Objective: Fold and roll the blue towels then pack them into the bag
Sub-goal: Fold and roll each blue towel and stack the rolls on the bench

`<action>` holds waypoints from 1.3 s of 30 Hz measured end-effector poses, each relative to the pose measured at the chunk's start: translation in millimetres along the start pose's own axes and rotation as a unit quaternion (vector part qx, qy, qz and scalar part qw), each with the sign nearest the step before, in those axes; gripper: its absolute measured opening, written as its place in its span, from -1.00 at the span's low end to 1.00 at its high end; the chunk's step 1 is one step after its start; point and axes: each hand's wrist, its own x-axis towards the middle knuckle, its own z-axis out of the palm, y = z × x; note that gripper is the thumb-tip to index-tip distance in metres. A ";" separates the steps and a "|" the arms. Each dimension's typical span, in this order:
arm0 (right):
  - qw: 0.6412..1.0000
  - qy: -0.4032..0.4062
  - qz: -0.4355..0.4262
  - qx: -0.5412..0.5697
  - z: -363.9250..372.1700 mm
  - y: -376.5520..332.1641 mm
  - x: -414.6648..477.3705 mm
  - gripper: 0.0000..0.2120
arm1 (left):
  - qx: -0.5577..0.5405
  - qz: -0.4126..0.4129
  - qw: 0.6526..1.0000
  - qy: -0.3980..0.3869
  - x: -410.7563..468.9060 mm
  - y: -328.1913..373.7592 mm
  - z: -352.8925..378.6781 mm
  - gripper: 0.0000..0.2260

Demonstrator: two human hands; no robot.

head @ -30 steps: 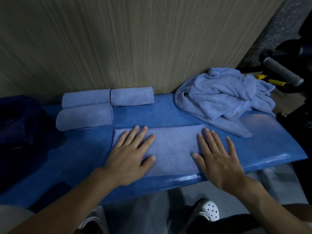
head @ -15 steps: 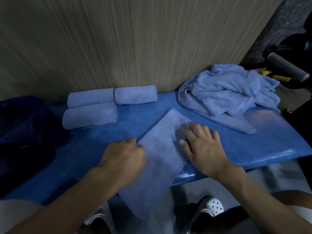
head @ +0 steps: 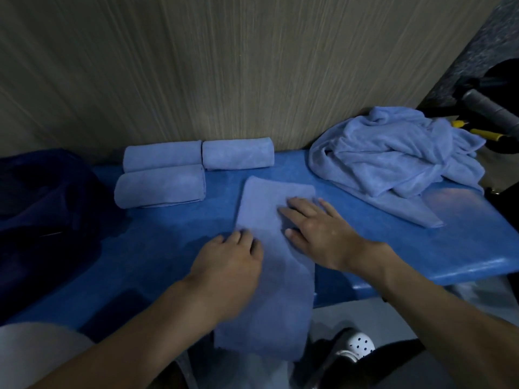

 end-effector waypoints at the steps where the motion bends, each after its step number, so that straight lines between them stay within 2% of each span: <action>1: 0.999 -0.023 -0.024 0.008 1.0 -0.2 7.5 -0.47 | -0.013 0.000 1.000 0.001 -2.2 -1.5 -4.9 -0.66; 3: 0.997 -0.032 -0.030 0.063 0.7 -3.2 16.4 -0.52 | -0.084 -0.037 0.995 0.024 -0.3 -10.4 -11.6 -0.83; 4: 0.995 0.006 -0.010 0.102 1.9 -3.2 17.8 -0.53 | -0.132 -0.067 0.988 0.032 3.5 -16.7 -11.7 -0.86; 6: 0.981 0.110 0.067 0.145 4.4 -0.3 20.0 -0.59 | -0.230 -0.171 0.956 0.062 15.7 -32.4 -8.3 -0.77; 8: 0.957 0.142 0.160 0.194 2.8 3.5 23.9 -0.63 | -0.295 -0.236 0.922 0.089 28.1 -45.7 2.6 -0.70; 10: 0.933 0.108 0.216 0.268 0.5 7.6 30.7 -0.50 | -0.326 -0.257 0.904 0.104 39.4 -51.0 12.0 -0.68; 13: 0.928 0.067 0.240 0.277 -1.8 12.2 40.8 -0.31 | -0.368 -0.264 0.884 0.118 51.9 -51.2 17.1 -0.60; 15: 0.926 0.053 0.256 0.272 -0.4 16.9 46.3 -0.35 | -0.391 -0.276 0.869 0.128 58.5 -51.1 21.7 -0.54; 17: 0.925 0.047 0.260 0.274 1.6 21.4 50.9 -0.65 | -0.422 -0.288 0.849 0.135 64.0 -52.5 27.4 -0.53; 18: 0.923 0.048 0.259 0.281 1.3 22.0 51.9 -0.73 | -0.434 -0.294 0.841 0.134 66.4 -53.7 29.6 -0.53; 20: 0.917 0.046 0.248 0.310 2.4 23.1 51.6 -0.68 | -0.451 -0.303 0.831 0.118 69.5 -55.5 30.4 -0.52; 22: 0.915 0.060 0.239 0.319 0.9 24.0 47.3 -0.66 | -0.475 -0.311 0.818 0.091 71.3 -55.0 26.3 -0.62; 24: 0.915 0.071 0.225 0.328 -2.9 25.8 42.3 -0.70 | -0.501 -0.316 0.803 0.068 71.7 -53.0 20.7 -0.73; 26: 0.905 0.079 0.200 0.367 -7.7 28.3 38.3 -0.74 | -0.526 -0.320 0.785 0.061 72.6 -53.1 19.6 -0.75; 30: 0.882 0.100 0.190 0.420 -11.9 31.7 33.7 -0.72 | -0.602 -0.334 0.721 0.079 75.5 -56.9 15.5 -0.75; 33: 0.846 0.096 0.203 0.484 -14.1 34.1 32.1 -0.79 | -0.665 -0.341 0.660 0.074 74.3 -56.0 9.5 -0.82; 37: 0.818 0.081 0.210 0.529 -17.9 33.4 31.1 -0.91 | -0.694 -0.342 0.627 0.095 74.5 -56.6 7.5 -0.96; 39: 0.789 0.076 0.212 0.572 -19.9 31.0 31.8 -0.90 | -0.722 -0.343 0.593 0.099 74.7 -56.1 6.3 -0.94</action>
